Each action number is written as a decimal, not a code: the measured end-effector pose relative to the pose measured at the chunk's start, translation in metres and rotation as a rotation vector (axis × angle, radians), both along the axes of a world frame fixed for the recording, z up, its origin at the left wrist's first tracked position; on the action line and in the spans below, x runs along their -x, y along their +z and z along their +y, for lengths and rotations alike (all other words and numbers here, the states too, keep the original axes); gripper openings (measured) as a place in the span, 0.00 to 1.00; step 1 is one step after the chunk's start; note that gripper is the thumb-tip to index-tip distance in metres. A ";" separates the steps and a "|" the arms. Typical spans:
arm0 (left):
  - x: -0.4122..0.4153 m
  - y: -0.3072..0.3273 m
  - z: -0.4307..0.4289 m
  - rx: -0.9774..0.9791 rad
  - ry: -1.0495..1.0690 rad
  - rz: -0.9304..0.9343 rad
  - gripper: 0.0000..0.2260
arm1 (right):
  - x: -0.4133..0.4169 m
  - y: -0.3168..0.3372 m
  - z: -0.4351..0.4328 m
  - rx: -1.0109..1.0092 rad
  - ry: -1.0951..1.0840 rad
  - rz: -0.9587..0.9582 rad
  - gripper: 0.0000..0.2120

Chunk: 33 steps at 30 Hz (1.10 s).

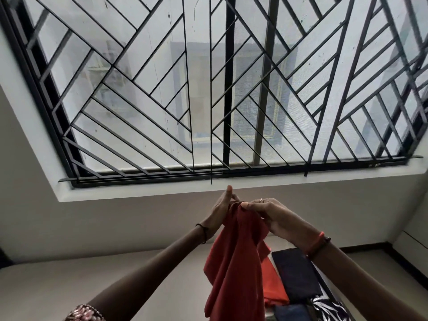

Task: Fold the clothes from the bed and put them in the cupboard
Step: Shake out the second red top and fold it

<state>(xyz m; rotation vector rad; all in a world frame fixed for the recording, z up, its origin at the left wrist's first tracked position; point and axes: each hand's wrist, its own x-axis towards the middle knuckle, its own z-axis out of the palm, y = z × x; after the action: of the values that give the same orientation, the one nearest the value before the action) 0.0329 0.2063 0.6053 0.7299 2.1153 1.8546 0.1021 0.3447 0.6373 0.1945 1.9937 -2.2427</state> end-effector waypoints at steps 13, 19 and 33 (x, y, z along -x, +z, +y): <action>0.013 -0.029 -0.005 0.061 0.088 -0.048 0.25 | -0.018 -0.018 0.015 0.208 -0.027 -0.006 0.06; 0.035 -0.014 -0.003 -0.034 0.259 0.023 0.30 | -0.023 -0.028 0.022 0.159 0.032 -0.059 0.07; 0.022 0.033 0.024 0.389 0.001 0.575 0.30 | -0.010 -0.023 0.011 -0.261 0.194 0.106 0.19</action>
<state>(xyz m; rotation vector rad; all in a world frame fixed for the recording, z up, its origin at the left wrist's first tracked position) 0.0106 0.2301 0.6380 1.2633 2.6986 1.2556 0.1123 0.3554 0.6142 -0.0915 2.2483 -1.9098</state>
